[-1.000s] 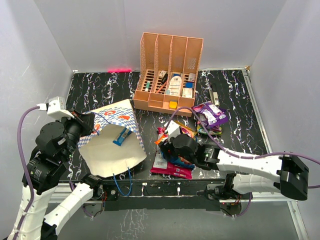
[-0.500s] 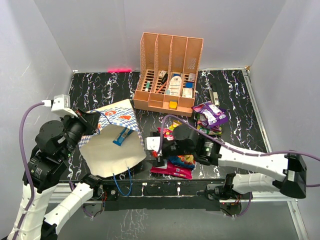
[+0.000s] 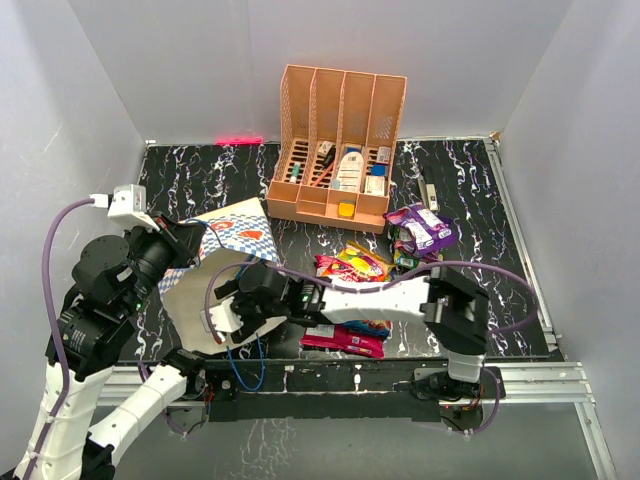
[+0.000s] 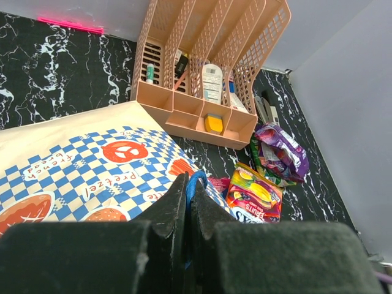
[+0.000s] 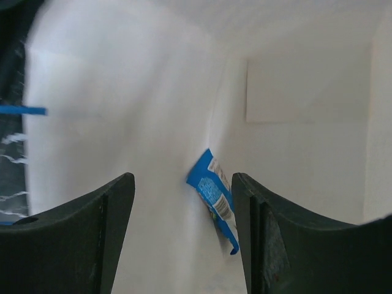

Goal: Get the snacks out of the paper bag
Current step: Take out the snack from the paper bag.

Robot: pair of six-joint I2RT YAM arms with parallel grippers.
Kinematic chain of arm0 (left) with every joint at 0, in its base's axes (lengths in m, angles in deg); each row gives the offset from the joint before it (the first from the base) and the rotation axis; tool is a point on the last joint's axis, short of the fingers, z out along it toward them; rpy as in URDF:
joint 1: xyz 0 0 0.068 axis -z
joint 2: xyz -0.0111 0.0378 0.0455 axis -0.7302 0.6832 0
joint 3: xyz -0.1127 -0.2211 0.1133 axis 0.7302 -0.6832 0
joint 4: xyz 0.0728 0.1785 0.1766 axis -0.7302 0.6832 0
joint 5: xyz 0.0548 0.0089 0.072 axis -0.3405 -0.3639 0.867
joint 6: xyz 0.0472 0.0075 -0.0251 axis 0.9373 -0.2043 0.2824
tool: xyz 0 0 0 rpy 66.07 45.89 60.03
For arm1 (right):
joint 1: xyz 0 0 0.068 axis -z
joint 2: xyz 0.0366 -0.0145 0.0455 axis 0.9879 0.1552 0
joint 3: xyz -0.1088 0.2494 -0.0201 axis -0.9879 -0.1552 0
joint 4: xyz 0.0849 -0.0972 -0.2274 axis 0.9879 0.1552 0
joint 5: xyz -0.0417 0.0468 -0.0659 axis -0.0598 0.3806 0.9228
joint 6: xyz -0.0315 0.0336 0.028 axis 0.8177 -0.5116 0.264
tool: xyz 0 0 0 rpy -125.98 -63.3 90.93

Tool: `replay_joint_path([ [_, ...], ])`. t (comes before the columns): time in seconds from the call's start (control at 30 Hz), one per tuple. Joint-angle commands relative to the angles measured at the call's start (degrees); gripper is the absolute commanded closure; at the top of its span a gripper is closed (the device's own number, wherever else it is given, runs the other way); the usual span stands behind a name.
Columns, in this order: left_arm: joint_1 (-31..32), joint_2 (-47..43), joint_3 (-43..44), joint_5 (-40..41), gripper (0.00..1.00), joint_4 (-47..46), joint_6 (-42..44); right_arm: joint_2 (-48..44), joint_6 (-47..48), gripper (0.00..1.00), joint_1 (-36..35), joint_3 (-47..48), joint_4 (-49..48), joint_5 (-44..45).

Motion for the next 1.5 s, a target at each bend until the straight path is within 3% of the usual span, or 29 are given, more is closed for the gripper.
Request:
replay_joint_path([
  [0.0,-0.1,-0.1,1.8,-1.9,1.0,-0.6,-0.4,5.9,7.8,0.34,0.1,4.4,-2.2,11.2],
  [0.33,-0.1,-0.1,1.2,-3.4,1.0,-1.7,-0.5,19.5,13.8,0.33,0.3,13.1,-1.8,29.0],
  [0.83,-0.1,-0.9,1.6,-4.8,1.0,-1.1,-1.1,30.7,16.1,0.32,4.3,21.3,-12.1,34.4],
  [1.07,-0.1,-1.4,2.3,-4.5,1.0,0.0,-1.1,33.3,16.9,0.52,5.8,24.7,-13.6,33.7],
  [1.23,-0.1,-1.7,2.9,-4.1,1.0,1.1,-1.2,33.5,17.3,0.78,5.9,25.7,-13.6,33.0],
  [1.37,-0.1,-1.8,2.7,-4.1,1.0,1.1,-1.5,31.8,15.6,0.92,5.9,25.6,-13.6,30.9],
  [1.47,-0.1,-1.7,2.5,-4.3,1.0,0.8,-1.7,29.0,12.9,0.93,5.9,24.3,-13.4,28.6],
])
